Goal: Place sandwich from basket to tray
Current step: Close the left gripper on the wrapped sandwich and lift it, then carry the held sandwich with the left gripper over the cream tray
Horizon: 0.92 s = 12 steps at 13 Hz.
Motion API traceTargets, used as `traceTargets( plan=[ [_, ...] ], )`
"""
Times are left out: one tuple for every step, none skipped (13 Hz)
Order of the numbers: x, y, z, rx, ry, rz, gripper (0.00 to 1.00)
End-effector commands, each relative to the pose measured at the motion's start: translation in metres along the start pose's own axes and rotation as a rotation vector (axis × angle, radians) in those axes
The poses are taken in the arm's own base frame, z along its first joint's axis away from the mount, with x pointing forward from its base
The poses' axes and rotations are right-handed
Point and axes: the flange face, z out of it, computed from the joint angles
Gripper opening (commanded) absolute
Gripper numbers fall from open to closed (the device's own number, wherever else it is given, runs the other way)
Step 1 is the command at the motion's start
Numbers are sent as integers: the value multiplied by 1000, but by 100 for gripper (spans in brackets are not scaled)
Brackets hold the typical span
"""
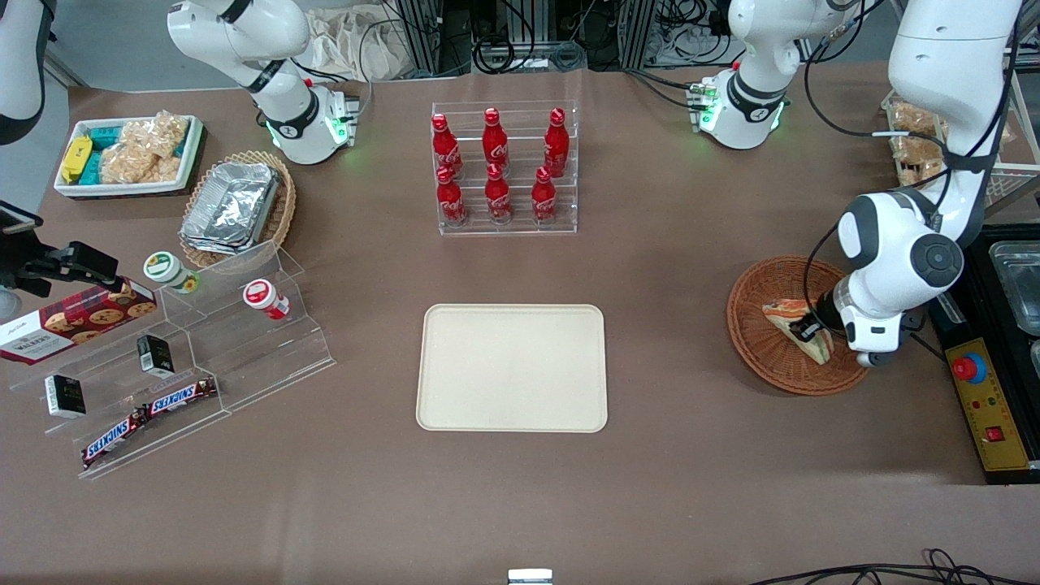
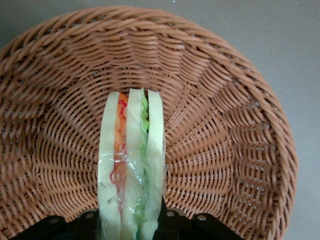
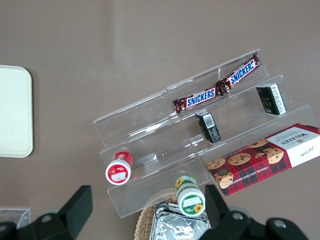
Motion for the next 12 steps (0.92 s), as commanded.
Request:
traceTargets(
  plan=[
    [0, 3, -54, -4, 33, 75, 0],
    [-1, 5, -86, 15, 13, 109, 0],
    [-10, 16, -113, 30, -8, 148, 0],
    [-30, 36, -136, 40, -20, 200, 0],
    [-53, 53, -151, 46, -24, 253, 0],
    [-86, 81, -157, 46, -22, 329, 0],
    [-118, 108, -157, 39, -19, 395, 0],
    [-153, 135, -153, 30, -23, 475, 0],
    [-185, 160, -145, 8, -27, 547, 0],
    [-210, 183, -138, -35, -20, 603, 0],
    [-224, 203, -129, -83, -17, 643, 0],
    [-232, 220, -117, -137, -18, 675, 0]
  ],
)
